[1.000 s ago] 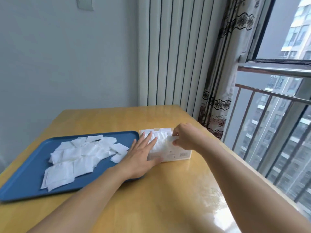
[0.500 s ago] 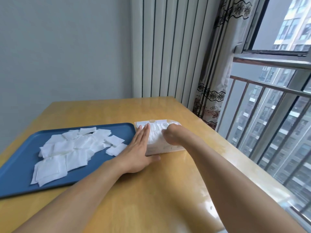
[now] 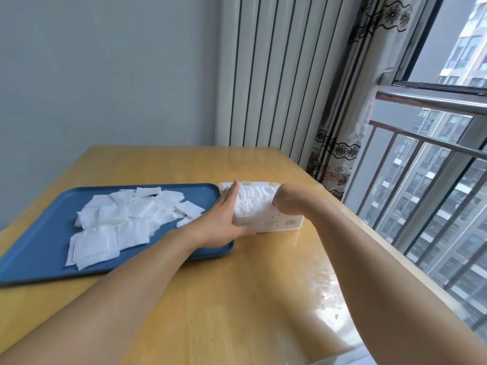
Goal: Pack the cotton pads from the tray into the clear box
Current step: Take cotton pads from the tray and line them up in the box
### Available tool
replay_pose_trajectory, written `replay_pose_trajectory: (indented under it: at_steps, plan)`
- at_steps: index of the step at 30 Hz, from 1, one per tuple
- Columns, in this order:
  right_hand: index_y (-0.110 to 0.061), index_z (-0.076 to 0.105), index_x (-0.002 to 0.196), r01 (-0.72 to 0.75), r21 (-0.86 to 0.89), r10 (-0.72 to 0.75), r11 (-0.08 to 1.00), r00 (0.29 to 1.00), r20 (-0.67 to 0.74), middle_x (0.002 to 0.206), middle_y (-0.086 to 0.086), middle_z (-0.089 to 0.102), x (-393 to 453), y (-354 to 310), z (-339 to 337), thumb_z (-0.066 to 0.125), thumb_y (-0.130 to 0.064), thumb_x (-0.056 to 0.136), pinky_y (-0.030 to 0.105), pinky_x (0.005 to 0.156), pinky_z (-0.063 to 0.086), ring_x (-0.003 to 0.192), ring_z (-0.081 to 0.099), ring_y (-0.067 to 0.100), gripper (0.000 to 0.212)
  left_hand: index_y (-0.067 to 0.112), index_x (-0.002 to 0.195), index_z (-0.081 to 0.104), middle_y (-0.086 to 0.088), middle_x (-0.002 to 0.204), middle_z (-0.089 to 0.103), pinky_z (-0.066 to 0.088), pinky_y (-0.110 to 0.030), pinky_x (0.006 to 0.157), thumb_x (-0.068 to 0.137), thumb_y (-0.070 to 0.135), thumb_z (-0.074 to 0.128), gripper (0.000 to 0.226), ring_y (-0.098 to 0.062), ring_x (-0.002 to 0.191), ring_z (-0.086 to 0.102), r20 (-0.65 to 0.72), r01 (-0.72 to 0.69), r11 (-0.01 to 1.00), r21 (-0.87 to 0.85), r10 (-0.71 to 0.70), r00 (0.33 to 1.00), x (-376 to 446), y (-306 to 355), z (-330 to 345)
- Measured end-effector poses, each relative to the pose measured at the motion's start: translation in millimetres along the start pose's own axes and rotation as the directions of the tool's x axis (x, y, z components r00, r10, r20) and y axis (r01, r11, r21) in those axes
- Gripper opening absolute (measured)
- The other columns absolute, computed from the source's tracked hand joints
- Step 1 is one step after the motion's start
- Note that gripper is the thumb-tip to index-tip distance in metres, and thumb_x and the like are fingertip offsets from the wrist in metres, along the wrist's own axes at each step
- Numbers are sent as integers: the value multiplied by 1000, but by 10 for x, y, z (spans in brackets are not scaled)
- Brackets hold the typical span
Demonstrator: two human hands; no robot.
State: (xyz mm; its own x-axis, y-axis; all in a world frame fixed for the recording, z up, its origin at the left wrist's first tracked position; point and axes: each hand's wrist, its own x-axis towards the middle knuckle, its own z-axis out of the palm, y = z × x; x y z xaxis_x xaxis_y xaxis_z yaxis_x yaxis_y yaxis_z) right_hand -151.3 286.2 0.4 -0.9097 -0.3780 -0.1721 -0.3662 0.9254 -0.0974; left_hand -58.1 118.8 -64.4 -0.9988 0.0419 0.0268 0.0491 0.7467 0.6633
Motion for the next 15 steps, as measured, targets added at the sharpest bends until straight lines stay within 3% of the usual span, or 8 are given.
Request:
replay_pose_trajectory:
  at_steps: [1, 3, 5, 6, 8, 10, 13, 15]
  plan:
    - [-3, 61, 104, -26, 20, 27, 999, 999, -47, 93, 8, 59, 18, 14, -28, 47, -9, 100, 35, 69, 45, 82, 56, 26, 15, 35, 157, -24, 14, 167, -20, 17, -30, 124, 88, 45, 75, 121, -2, 154, -8, -28, 17, 999, -36, -18, 999, -1, -5, -77]
    - [-4, 62, 103, 16, 39, -5, 999, 968, -252, 83, 3, 60, 37, -43, -127, 54, -11, 96, 34, 69, 51, 77, 59, 24, 13, 37, 161, -10, 14, 170, -4, 39, -21, 106, 87, 42, 78, 115, -6, 153, 13, -167, 35, 992, -121, -55, 984, -60, -60, -302]
    - [-13, 65, 99, 118, 128, -57, 985, 913, -405, 88, 1, 70, 0, -217, -274, 51, -7, 93, 32, 65, 56, 73, 66, 23, 16, 33, 162, 14, 13, 166, 25, 37, -13, 95, 89, 35, 76, 96, -10, 148, 31, -350, 17, 983, -181, -81, 933, -137, -168, -535]
    - [-16, 67, 96, 202, 213, -101, 956, 908, -407, 89, -1, 73, -71, -361, -329, 50, -6, 93, 29, 59, 53, 72, 67, 20, 20, 31, 160, 27, 12, 160, 37, 35, -12, 94, 91, 30, 75, 84, -11, 145, 37, -418, 16, 982, -186, -94, 904, -190, -256, -638]
    - [-21, 70, 96, 361, 310, -247, 879, 903, -351, 89, -5, 75, -195, -676, -345, 52, -8, 94, 29, 58, 54, 74, 68, 15, 22, 29, 151, 44, 11, 150, 50, 34, -19, 98, 94, 24, 72, 64, -13, 139, 45, -469, 71, 986, -147, -133, 873, -315, -457, -776]
    - [-21, 73, 106, 441, 282, -377, 852, 891, -254, 102, -3, 75, -218, -969, -197, 56, -12, 94, 30, 77, 56, 93, 69, 19, 23, 26, 146, 52, 11, 146, 54, 32, -21, 101, 93, 21, 72, 57, -13, 138, 47, -428, 173, 981, -83, -192, 883, -487, -685, -846]
    - [-17, 60, 137, 429, 136, -426, 893, 903, -47, 138, 4, 61, -59, -1280, 202, 59, -20, 98, 31, 97, 45, 125, 56, 25, 39, 23, 141, 58, 11, 143, 57, 31, -17, 103, 89, 19, 76, 55, -10, 137, 49, -356, 255, 967, -13, -243, 902, -686, -962, -895]
    - [-11, 51, 144, 390, 72, -392, 918, 920, 17, 143, 7, 55, 47, -1409, 431, 57, -26, 99, 34, 101, 44, 130, 51, 29, 47, 22, 140, 58, 11, 142, 58, 30, -15, 105, 90, 17, 75, 54, -7, 135, 50, -341, 267, 964, -2, -252, 906, -735, -1057, -889]
